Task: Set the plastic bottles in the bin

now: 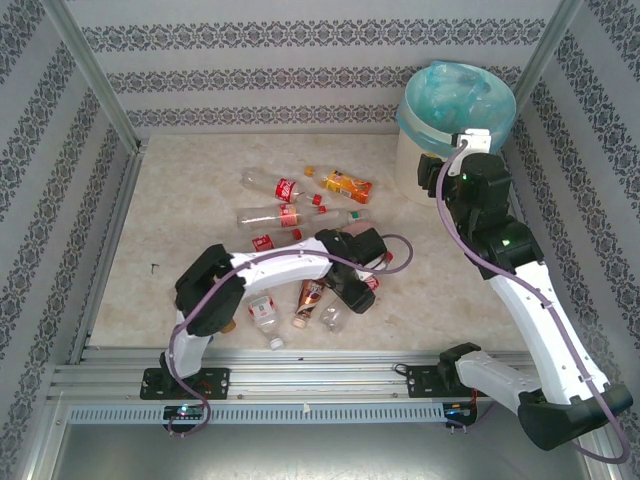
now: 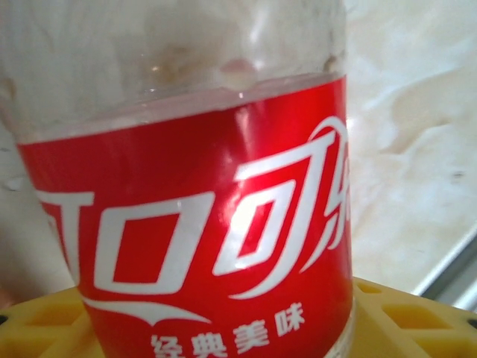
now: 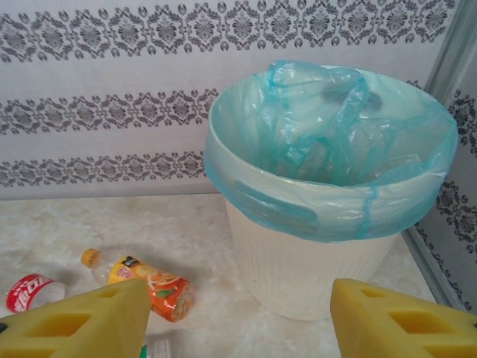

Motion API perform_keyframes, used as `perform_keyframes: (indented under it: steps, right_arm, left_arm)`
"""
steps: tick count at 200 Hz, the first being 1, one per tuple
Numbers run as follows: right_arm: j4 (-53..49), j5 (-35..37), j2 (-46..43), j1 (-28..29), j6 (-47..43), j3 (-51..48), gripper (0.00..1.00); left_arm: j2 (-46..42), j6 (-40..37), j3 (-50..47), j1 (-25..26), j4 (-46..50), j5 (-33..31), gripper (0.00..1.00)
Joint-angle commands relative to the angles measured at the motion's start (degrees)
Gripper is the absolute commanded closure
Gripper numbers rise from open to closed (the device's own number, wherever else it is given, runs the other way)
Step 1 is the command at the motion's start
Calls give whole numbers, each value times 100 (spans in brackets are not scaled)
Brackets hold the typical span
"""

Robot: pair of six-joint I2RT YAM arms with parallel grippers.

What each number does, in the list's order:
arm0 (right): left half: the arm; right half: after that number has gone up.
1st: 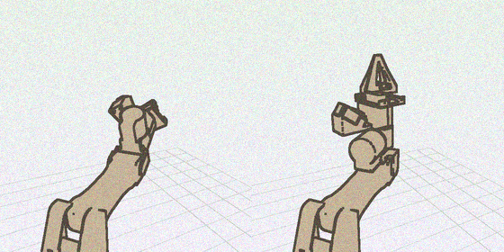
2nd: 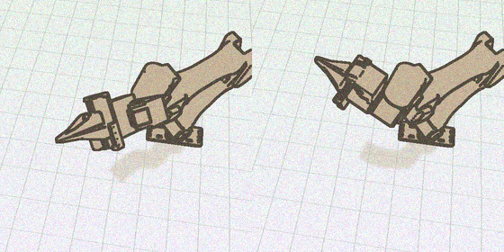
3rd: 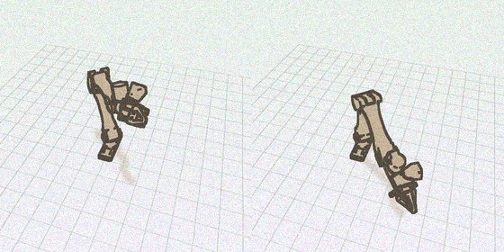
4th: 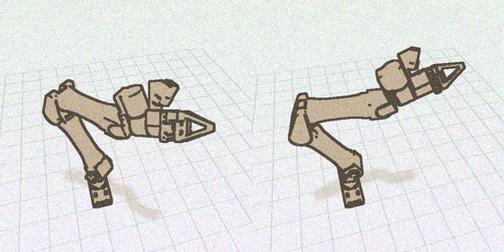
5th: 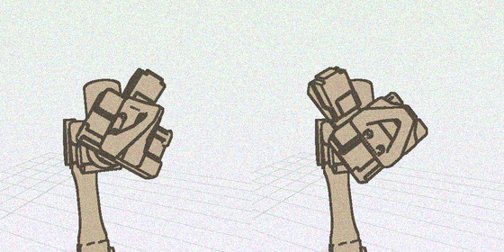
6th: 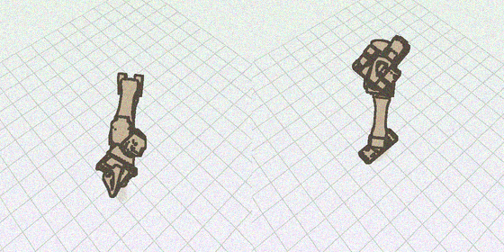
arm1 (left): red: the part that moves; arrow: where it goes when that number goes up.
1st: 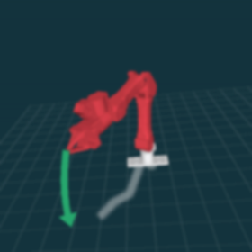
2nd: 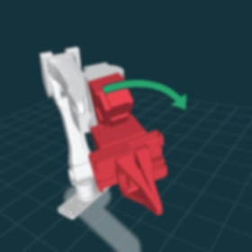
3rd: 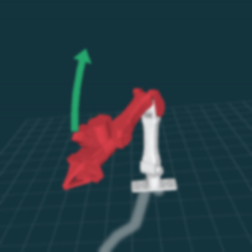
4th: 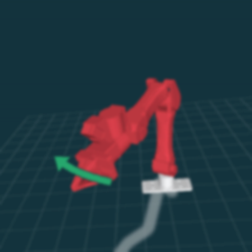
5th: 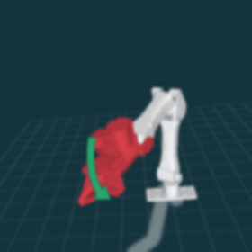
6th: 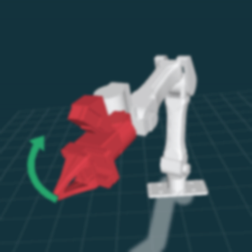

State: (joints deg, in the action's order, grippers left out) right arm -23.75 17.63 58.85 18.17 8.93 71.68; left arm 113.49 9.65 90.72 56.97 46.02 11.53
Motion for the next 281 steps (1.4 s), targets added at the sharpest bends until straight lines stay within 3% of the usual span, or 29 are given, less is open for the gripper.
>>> perform_keyframes:
  steps: [1,30,58,98,136,181,281]
  right_arm:
    - [126,-551,-117,48,101,255,35]
    - [538,-1630,-94,72,218,344,35]
    - [934,-2697,95,209,266,467,36]
    - [1303,-4095,453,768,-54,515,36]
    - [1541,-4659,718,1200,-357,443,37]
    - [1308,-5094,973,1629,-741,671,36]
    - [1364,-5589,1235,1874,-925,869,37]
  left_arm:
    - [-875,-229,333,-135,34,-73,37]
    - [-1706,-355,161,-480,-416,-183,37]
    - [-2631,-642,-663,-878,-1548,-436,38]
    - [-3412,-1107,-1489,-1065,-2387,-730,40]
    - [-3937,-1167,-2169,-1092,-3214,-955,40]
    - [-4290,-1390,-2548,-1092,-3547,-1341,41]
    - [-4832,-1492,-3167,-1092,-4231,-1563,43]
